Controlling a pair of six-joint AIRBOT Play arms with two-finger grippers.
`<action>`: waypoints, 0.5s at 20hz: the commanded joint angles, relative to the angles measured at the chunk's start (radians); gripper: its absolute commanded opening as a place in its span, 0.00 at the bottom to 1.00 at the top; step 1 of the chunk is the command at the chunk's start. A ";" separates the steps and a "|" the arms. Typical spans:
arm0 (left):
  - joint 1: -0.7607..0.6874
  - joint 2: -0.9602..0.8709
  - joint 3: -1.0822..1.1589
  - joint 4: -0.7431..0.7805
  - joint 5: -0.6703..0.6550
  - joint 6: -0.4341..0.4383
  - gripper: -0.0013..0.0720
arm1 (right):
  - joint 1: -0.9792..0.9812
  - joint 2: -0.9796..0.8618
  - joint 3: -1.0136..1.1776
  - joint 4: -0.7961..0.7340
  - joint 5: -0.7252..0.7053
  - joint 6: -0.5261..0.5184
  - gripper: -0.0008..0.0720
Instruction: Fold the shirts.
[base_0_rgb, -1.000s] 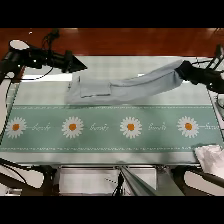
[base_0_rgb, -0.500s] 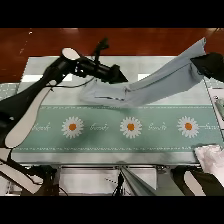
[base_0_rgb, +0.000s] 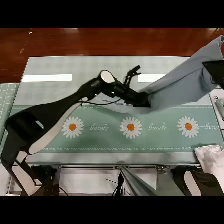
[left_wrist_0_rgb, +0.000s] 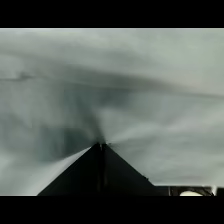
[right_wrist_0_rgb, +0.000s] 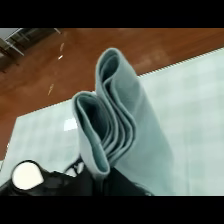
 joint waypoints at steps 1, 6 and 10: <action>-0.093 -0.018 0.000 0.002 0.141 -0.012 0.06 | 0.000 0.062 0.001 -0.056 0.055 0.076 0.04; 0.013 0.004 0.000 0.003 0.103 -0.012 0.06 | 0.000 0.060 0.000 -0.165 0.056 0.098 0.04; 0.232 0.154 0.000 0.113 -0.033 0.042 0.06 | 0.051 -0.040 0.000 -0.288 0.111 -0.093 0.04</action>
